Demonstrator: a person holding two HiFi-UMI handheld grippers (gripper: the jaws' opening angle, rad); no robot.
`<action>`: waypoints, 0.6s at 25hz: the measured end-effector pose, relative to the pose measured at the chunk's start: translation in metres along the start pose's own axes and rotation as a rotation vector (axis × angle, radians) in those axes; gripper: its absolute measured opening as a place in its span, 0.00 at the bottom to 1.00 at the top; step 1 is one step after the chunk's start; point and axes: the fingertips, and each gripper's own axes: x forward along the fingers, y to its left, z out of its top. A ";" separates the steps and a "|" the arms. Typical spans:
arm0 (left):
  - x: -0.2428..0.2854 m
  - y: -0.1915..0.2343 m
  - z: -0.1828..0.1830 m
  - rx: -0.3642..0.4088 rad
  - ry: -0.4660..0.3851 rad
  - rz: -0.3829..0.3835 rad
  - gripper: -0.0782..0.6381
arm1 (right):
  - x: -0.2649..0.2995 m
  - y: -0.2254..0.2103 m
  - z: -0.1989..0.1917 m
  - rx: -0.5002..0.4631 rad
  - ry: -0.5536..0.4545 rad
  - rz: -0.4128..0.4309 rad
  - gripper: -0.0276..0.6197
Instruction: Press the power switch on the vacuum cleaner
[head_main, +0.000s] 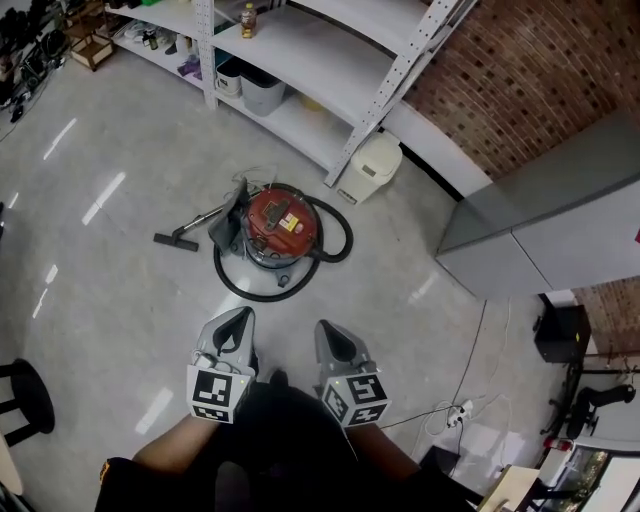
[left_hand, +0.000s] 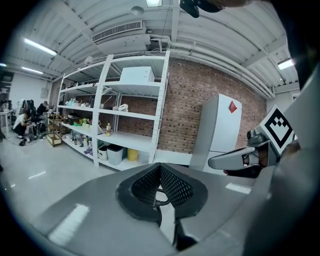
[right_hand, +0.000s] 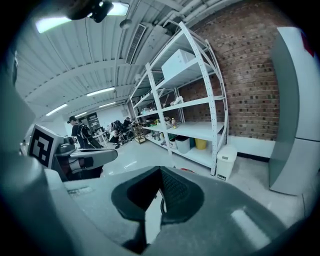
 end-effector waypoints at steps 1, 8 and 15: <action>0.006 0.006 0.002 -0.003 -0.003 -0.005 0.13 | 0.008 -0.001 0.004 -0.006 0.006 -0.005 0.03; 0.036 0.050 0.019 -0.037 -0.022 -0.029 0.13 | 0.054 0.007 0.037 -0.049 0.032 -0.029 0.03; 0.056 0.078 0.034 -0.042 -0.052 -0.021 0.13 | 0.082 0.009 0.059 -0.079 0.028 -0.035 0.03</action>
